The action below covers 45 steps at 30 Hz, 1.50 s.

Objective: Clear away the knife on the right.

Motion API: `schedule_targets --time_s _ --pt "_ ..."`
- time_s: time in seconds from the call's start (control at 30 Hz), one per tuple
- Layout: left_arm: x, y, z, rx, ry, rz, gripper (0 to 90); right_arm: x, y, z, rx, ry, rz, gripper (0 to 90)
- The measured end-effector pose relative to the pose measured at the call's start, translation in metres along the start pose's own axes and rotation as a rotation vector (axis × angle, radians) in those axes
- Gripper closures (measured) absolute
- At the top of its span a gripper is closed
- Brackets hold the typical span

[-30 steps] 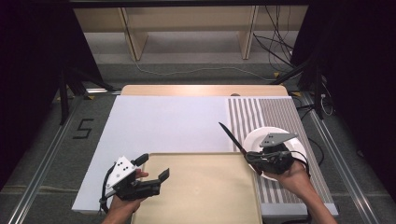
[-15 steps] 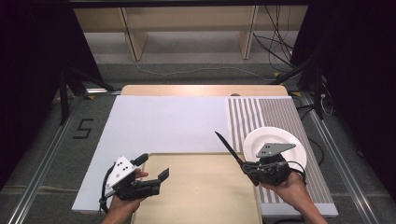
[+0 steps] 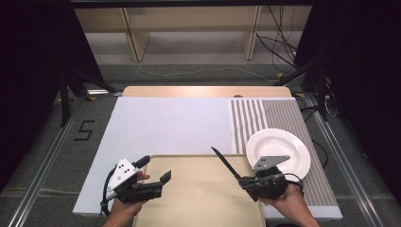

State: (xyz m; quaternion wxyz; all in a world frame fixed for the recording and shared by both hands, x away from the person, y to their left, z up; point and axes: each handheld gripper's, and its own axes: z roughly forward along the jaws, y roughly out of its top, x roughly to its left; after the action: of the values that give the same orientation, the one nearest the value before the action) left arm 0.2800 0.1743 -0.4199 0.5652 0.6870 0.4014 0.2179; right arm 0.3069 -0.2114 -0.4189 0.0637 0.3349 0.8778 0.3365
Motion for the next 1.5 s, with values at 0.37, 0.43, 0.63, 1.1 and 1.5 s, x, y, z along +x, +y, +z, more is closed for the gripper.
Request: schedule_targets --time_s 0.37,0.43,0.63,1.1,1.5 --pt "0.0 -0.001 0.0 0.002 0.0 0.002 9.5 0.012 -0.007 0.016 0.087 0.02 -0.018 77.7" --pt "0.0 -0.001 0.0 0.003 0.001 0.001 9.5 0.014 -0.009 0.019 0.112 0.022 -0.022 77.7" --pt "0.0 -0.001 0.0 0.006 0.001 0.002 9.5 0.018 -0.013 0.023 0.168 0.039 -0.011 77.7" --pt "0.0 -0.001 0.001 0.009 0.004 0.002 9.5 0.028 -0.026 0.032 0.301 0.027 -0.012 77.4" --pt "0.0 -0.002 0.001 0.01 0.002 0.004 9.5 0.031 -0.021 0.031 0.291 0.009 -0.007 46.0"
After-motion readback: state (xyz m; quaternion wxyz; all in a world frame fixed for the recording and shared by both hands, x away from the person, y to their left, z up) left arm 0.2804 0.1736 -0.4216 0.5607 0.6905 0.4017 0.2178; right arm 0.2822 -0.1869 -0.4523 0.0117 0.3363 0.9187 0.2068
